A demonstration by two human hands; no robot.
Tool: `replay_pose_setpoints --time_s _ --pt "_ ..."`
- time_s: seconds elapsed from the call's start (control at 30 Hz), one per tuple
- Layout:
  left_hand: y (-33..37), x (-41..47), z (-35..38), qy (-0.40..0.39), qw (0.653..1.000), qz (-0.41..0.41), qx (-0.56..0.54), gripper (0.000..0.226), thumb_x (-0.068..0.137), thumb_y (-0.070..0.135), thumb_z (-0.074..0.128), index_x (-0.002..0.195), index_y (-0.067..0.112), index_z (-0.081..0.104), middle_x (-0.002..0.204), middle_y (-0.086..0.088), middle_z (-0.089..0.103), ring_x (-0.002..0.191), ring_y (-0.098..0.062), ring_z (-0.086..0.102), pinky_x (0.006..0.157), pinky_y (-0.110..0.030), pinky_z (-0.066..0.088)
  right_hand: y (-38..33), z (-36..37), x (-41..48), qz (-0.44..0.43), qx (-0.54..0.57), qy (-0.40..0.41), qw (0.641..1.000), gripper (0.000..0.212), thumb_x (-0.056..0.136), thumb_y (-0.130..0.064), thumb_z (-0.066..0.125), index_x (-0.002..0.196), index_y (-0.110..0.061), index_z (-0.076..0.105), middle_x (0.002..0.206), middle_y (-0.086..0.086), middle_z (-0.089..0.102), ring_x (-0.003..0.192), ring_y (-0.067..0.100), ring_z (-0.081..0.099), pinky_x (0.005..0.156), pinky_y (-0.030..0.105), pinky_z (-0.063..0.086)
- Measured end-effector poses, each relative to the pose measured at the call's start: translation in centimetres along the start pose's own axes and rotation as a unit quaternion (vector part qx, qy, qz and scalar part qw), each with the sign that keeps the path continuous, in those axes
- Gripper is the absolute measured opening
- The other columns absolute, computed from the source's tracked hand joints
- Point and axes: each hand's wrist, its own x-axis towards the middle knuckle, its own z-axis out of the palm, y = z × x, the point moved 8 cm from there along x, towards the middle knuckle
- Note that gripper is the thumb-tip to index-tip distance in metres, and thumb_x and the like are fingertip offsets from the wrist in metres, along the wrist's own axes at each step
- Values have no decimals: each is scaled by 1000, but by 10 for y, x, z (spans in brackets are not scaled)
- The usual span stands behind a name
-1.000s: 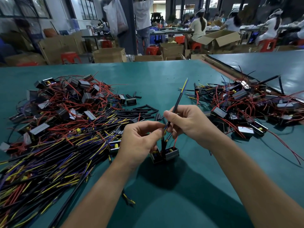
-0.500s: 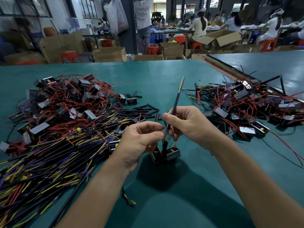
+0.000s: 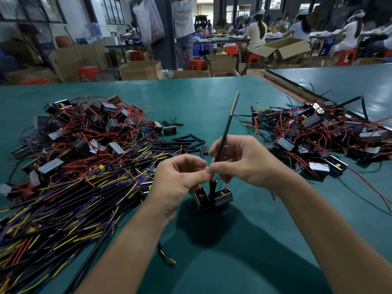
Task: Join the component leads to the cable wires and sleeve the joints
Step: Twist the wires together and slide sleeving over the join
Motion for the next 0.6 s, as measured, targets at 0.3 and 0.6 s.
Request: replay_pose_setpoints --time_s 0.3,0.6 --pt "-2 -2 2 -21 999 -34 15 7 73 11 78 72 16 74 67 -9 68 40 -12 48 43 -20 40 -7 -4 -2 -11 -29 17 999 27 86 0 70 112 -2 65 64 2 67 50 17 54 51 28 49" --pt "-2 0 2 4 999 -4 49 14 85 7 68 73 12 72 58 -6 64 40 -12 51 42 -20 41 -5 -6 -3 3 -64 21 998 36 85 1 71 118 -12 65 68 -2 64 53 21 50 52 30 47"
